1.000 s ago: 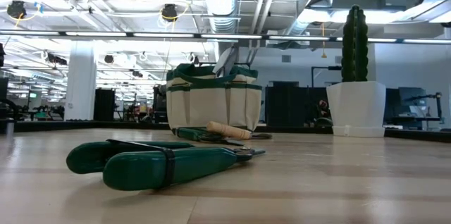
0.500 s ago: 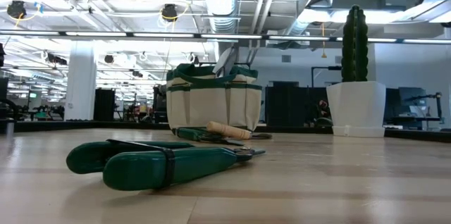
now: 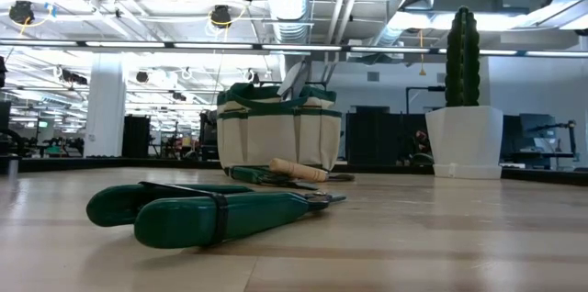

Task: Pick & Place Garden tools in Gardening bag
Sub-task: Put the brown hand rake into the brown gardening bag

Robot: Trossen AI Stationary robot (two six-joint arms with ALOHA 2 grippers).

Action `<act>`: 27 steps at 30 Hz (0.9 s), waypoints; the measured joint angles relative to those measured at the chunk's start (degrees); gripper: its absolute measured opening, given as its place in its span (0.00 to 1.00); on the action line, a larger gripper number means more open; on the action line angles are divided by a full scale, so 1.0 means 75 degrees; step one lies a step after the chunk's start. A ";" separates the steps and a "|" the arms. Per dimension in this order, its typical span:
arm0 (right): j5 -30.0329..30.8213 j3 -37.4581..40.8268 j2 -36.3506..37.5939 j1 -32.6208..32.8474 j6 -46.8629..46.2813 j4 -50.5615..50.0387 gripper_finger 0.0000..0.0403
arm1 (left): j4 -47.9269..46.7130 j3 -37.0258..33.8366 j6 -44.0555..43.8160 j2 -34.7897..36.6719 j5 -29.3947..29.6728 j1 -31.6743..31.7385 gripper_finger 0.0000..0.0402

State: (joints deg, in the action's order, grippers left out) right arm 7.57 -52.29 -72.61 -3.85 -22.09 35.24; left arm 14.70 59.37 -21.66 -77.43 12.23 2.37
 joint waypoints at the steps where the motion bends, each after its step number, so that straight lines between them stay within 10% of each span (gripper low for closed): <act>1: -0.0005 0.0000 -0.0035 -0.0006 0.0002 0.0059 0.49 | 0.0009 0.0000 -0.0004 -0.0006 0.0000 0.0000 0.12; 27: 0.0017 -0.0950 -0.1380 -0.0099 0.0185 0.1052 0.26 | 0.0073 0.0009 -0.0121 0.0006 -0.0028 -0.0032 0.12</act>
State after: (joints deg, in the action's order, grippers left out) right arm 7.70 -59.42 -82.96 -4.59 -20.70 43.13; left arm 15.25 59.44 -22.57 -77.38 12.02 2.13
